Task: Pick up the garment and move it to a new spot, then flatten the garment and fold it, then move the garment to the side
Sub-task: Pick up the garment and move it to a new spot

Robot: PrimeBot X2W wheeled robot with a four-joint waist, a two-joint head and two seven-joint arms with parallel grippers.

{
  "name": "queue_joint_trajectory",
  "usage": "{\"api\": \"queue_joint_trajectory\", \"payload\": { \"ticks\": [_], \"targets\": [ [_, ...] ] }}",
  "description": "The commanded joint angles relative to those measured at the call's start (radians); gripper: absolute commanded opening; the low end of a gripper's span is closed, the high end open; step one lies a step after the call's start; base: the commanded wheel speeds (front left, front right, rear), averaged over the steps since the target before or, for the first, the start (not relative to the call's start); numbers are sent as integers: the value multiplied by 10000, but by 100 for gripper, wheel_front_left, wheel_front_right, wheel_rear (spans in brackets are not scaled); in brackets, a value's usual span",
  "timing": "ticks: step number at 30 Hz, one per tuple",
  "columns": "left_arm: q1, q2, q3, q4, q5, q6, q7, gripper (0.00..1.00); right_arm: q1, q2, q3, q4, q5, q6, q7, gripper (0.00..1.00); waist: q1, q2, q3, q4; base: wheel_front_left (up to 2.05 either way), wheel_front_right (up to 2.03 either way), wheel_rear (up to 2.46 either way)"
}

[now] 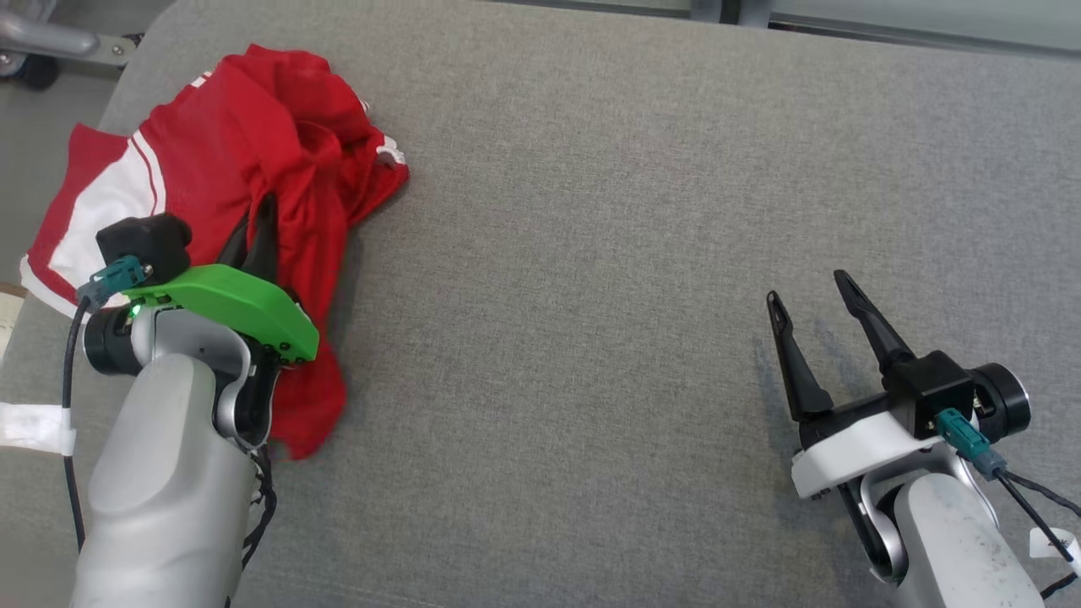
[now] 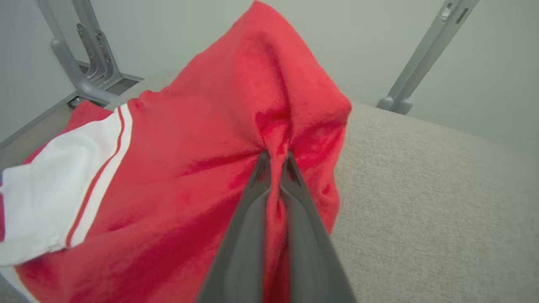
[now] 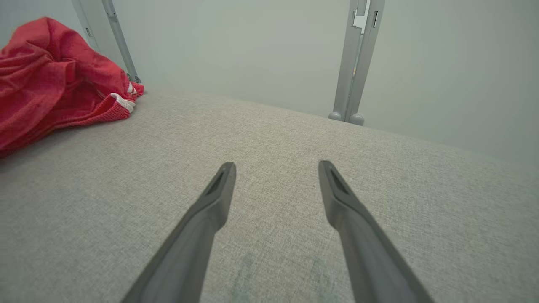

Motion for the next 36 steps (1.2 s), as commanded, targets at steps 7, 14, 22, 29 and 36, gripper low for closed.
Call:
{"api": "queue_joint_trajectory", "payload": {
  "ticks": [7, 14, 22, 29, 36],
  "targets": [
    [889, 94, -336, -3018, 5, 363, 1062, 0, 263, 176, 44, -59, 158, -8, -35, 100, -1, 0, -934, -219, 0, 0, 0],
    [1780, 158, -591, -5919, -208, 842, 2398, 0, 424, 293, 20, -124, 240, -10, -33, 100, -1, 0, -1239, -860, 0, 0, 0],
    [2177, -208, -1573, -7786, -142, 865, 3408, 0, 517, 379, -165, -271, 266, -10, -35, 100, -1, 0, -1383, -1882, 0, 0, 0],
    [1958, -615, -2576, -7855, 100, 935, 3866, 0, 451, 501, -225, -420, 321, -8, -35, 100, -1, 0, -1329, -3110, 0, 0, 0],
    [1943, -817, -3149, -6668, 223, 966, 3697, 0, 474, 599, -243, -604, 349, -10, -33, 100, -1, 0, -964, -4355, 0, 0, 0]
  ]
}}
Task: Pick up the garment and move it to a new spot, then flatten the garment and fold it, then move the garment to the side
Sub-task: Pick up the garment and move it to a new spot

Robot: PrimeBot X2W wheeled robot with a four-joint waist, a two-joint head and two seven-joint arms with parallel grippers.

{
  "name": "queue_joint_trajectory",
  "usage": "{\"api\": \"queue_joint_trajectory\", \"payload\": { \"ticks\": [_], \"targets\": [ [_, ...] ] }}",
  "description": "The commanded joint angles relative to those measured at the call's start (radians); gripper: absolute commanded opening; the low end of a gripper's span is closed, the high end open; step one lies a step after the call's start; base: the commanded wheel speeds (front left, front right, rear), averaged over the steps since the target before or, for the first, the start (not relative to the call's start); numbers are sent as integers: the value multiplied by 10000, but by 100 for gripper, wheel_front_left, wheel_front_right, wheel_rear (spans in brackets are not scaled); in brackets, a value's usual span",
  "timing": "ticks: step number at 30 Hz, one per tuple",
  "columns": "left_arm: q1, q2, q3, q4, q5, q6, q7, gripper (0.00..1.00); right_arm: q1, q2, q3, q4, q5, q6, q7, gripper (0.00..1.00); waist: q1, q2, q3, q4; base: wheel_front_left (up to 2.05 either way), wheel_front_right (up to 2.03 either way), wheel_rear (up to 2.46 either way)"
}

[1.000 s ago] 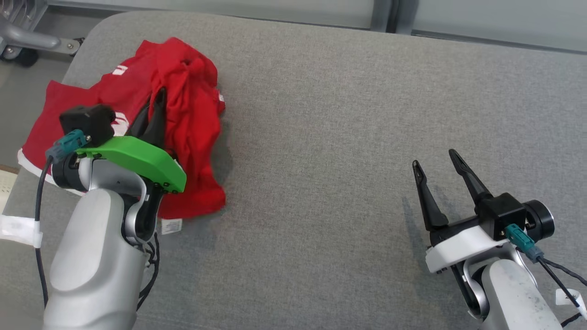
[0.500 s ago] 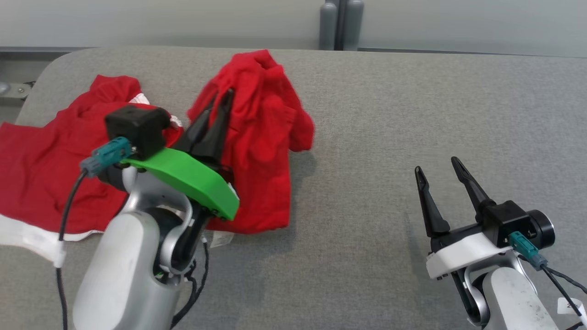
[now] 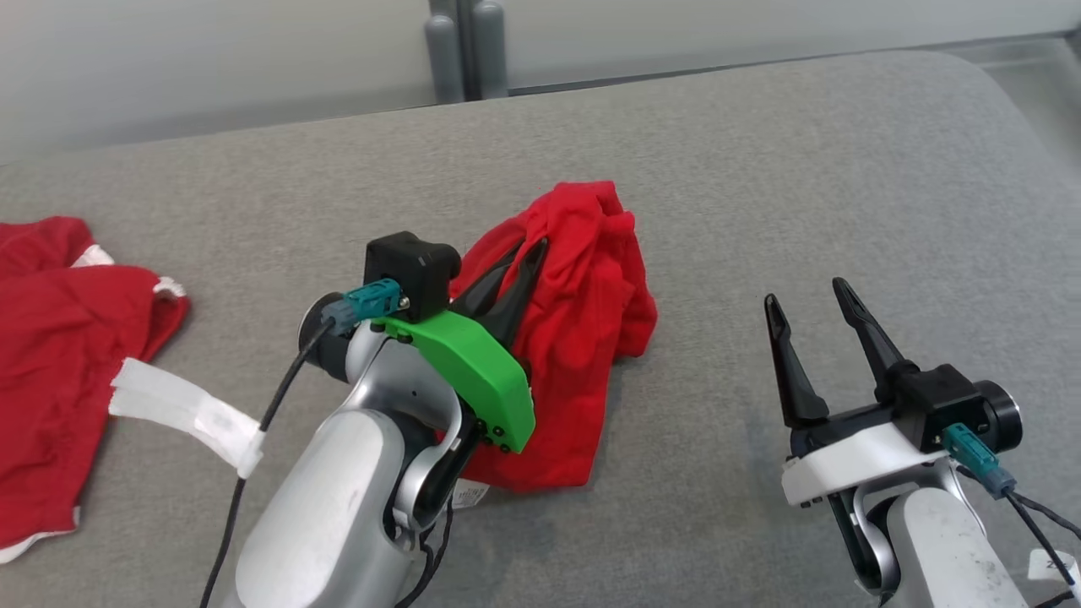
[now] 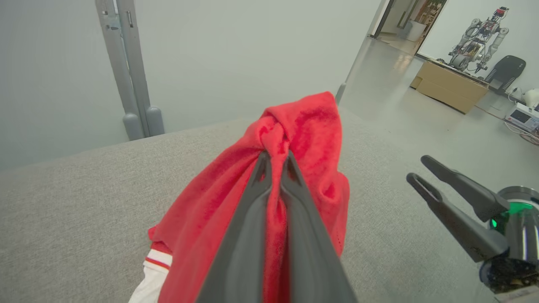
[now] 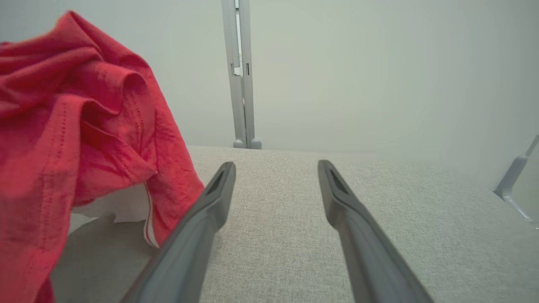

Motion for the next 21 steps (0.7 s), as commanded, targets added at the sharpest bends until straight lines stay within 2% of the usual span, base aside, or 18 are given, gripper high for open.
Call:
{"api": "queue_joint_trajectory", "payload": {
  "ticks": [1, 4, 10, 17, 19, 21],
  "targets": [
    [-11, 47, -42, 459, 87, -22, -154, 0, -21, 27, -86, -158, 64, -8, -35, 100, 0, -1, 405, -1105, 0, 0, 0],
    [162, 72, -65, 1039, 53, -83, -359, 0, 78, 56, -136, -186, 36, -7, -33, 100, 0, -1, 448, -1330, 0, 0, 0],
    [260, 96, -122, 3056, 19, -319, -1152, 0, 374, 82, -394, -229, 26, -7, -35, 100, 0, -1, 409, -1725, 0, 0, 0],
    [21, -129, -412, 4349, -246, -530, -1843, 0, 499, 94, -540, -211, -47, -7, -35, 100, 0, -1, 192, -1629, 0, 0, 0],
    [-42, -167, -452, 4443, -204, -423, -2032, 0, 516, 94, -522, -238, -102, -8, -35, 100, 0, -1, 109, -1529, 0, 0, 0],
    [-17, -200, -521, 4367, -105, -310, -2257, 52, 535, 78, -544, -263, -146, -8, -35, 100, 0, -1, -2, -1419, 0, 0, 0]
  ]
}}
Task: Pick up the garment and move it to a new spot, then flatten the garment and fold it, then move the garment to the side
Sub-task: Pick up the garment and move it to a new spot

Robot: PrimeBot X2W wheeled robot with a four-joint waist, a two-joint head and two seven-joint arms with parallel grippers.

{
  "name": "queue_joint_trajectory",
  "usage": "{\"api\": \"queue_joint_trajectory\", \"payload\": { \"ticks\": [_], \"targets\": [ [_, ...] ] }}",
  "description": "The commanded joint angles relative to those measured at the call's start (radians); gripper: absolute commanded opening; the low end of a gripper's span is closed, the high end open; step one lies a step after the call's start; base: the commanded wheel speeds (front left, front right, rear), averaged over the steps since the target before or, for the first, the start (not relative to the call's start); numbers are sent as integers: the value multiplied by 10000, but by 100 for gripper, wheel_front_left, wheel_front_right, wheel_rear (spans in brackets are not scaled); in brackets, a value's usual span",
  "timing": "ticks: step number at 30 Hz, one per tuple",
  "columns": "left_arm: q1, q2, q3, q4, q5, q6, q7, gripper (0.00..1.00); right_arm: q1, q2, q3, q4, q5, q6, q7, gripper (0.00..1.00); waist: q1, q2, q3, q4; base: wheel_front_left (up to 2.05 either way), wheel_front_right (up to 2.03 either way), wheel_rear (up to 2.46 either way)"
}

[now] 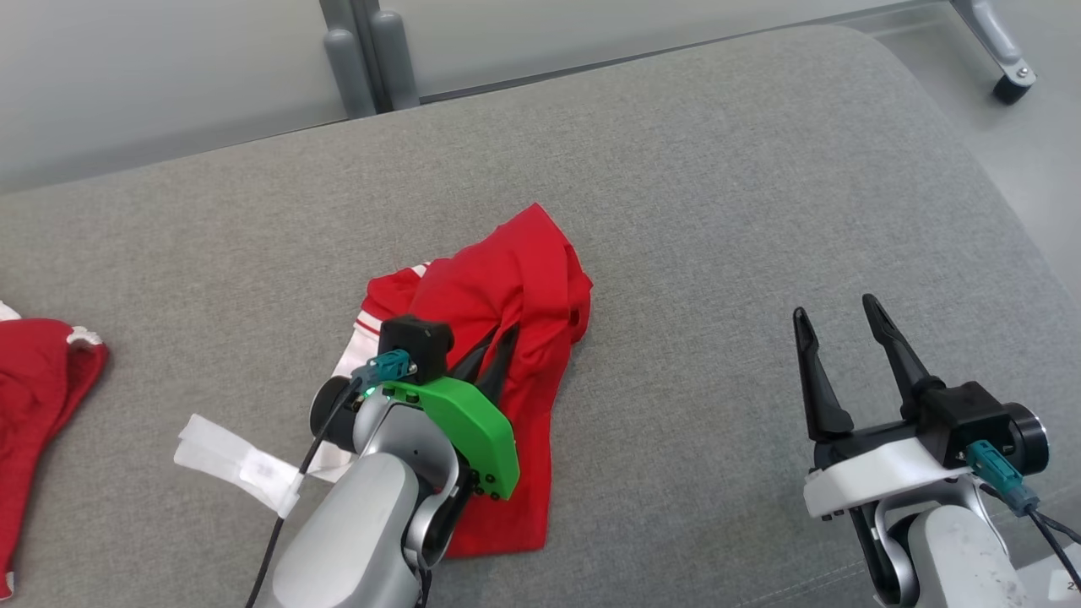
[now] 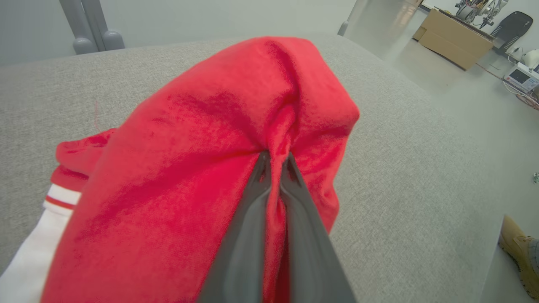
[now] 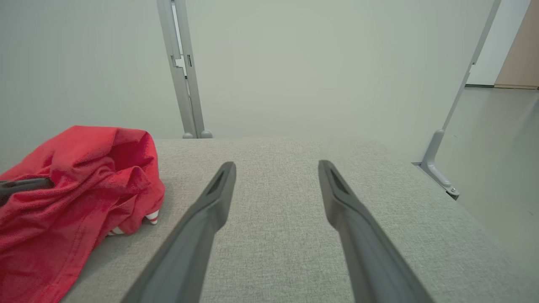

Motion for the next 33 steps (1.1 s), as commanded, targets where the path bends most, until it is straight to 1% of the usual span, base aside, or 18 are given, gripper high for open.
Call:
{"api": "queue_joint_trajectory", "payload": {
  "ticks": [1, 2, 5, 8, 11, 12, 13, 17, 19, 22, 24, 27, 29, 33],
  "targets": [
    [-39, -24, -12, -147, 69, 130, -166, 98, 120, -40, -51, -91, -67, -8, -35, 100, 0, -1, -177, 205, 0, 0, 0],
    [57, -21, -17, -283, 49, 205, -232, 100, 138, -73, -68, -119, -76, -10, -35, 100, 0, -1, -224, 278, 0, 0, 0],
    [374, 103, -5, -883, 181, 447, -453, 100, 226, -166, -184, -241, -120, -8, -35, 100, 0, -1, -374, 541, 0, 0, 0],
    [772, 408, 142, -1667, 330, 747, -689, 100, 379, -241, -283, -415, -177, -10, -35, 100, 0, -1, -548, 836, 0, 0, 0],
    [1270, 844, 420, -2439, 440, 1118, -915, 100, 512, -337, -368, -552, -194, -8, -35, 100, 0, -1, -632, 1129, 0, 0, 0],
    [1671, 1169, 691, -2802, 430, 1361, -1083, 100, 679, -412, -424, -593, -258, -8, -33, 100, 0, -1, -704, 1341, 0, 0, 0],
    [1848, 1341, 831, -2940, 447, 1453, -1200, 100, 729, -430, -461, -608, -280, -10, -35, 100, 0, -1, -742, 1437, 0, 0, 0],
    [2618, 1947, 1339, -3168, 553, 1822, -1768, 100, 992, -533, -474, -650, -401, -10, -35, 100, 0, -1, -912, 1807, 0, 0, 0],
    [2936, 2278, 1547, -3104, 754, 2080, -2113, 100, 1133, -561, -525, -647, -453, -10, -33, 100, 0, -1, -989, 1987, 0, 0, 0],
    [3419, 2491, 1969, -2921, 678, 2308, -2714, 100, 1267, -625, -567, -578, -503, -10, -35, 100, 0, -1, -1078, 2193, 0, 0, 0],
    [3724, 2557, 2295, -2735, 561, 2407, -3021, 100, 1378, -650, -581, -547, -511, -10, -33, 100, 0, -1, -1157, 2311, 0, 0, 0],
    [4038, 2587, 2506, -2582, 565, 2369, -3207, 100, 1505, -658, -636, -529, -503, -10, -35, 100, 0, -1, -1244, 2440, 0, 0, 0],
    [4309, 2529, 2728, -2454, 511, 2264, -3290, 100, 1639, -630, -685, -514, -498, -10, -35, 100, 0, -1, -1338, 2565, 0, 0, 0],
    [4801, 2377, 3272, -2605, 681, 1870, -3355, 100, 1973, -549, -791, -360, -420, -9, -35, 100, 0, -1, -1510, 2634, 0, 0, 0]
  ]
}}
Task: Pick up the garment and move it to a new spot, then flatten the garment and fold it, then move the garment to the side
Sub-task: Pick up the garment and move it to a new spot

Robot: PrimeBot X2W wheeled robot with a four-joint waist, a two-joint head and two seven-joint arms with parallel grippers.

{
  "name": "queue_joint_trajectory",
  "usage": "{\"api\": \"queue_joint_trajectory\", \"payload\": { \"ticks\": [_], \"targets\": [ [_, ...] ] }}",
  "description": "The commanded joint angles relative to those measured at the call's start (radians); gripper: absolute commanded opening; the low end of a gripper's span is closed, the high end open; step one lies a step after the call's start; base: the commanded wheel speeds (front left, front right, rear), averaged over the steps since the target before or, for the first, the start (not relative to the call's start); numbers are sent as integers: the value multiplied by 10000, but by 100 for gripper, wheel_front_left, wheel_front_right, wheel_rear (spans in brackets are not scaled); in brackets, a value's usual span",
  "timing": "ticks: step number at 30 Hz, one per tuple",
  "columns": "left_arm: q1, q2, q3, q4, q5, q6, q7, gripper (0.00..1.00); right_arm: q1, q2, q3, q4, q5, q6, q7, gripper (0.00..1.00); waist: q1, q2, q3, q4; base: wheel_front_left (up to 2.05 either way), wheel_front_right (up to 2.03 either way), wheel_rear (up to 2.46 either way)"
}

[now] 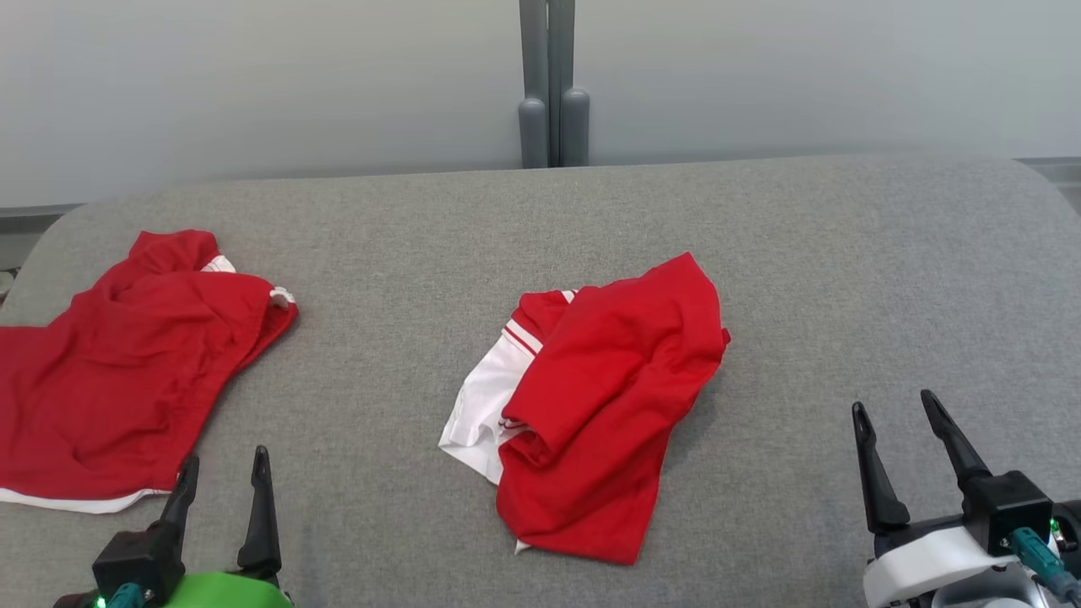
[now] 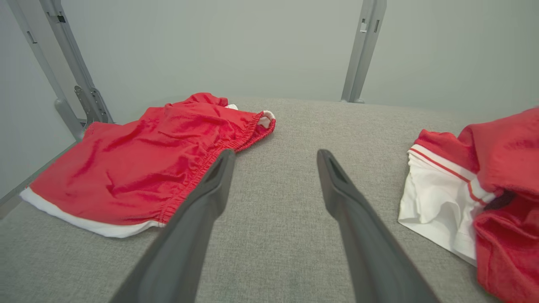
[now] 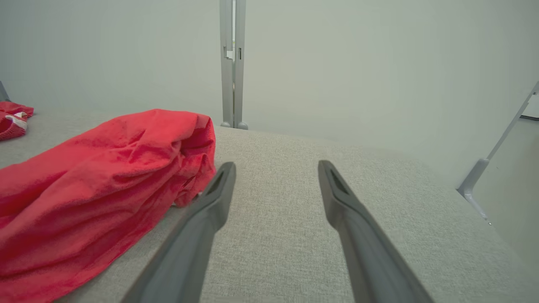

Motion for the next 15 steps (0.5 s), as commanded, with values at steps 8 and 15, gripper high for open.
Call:
{"api": "queue_joint_trajectory", "payload": {
  "ticks": [8, 15],
  "targets": [
    [1216, -681, 1532, -431, 699, -741, -38, 100, 385, 231, -188, 330, 15, -10, -33, 100, 0, 0, -196, -339, 0, 0, 0],
    [1595, -1185, 2488, -354, 1226, -1243, -40, 100, 409, 291, -318, 459, -29, -10, -33, 100, 0, 0, -255, -526, 0, 0, 0]
  ]
}}
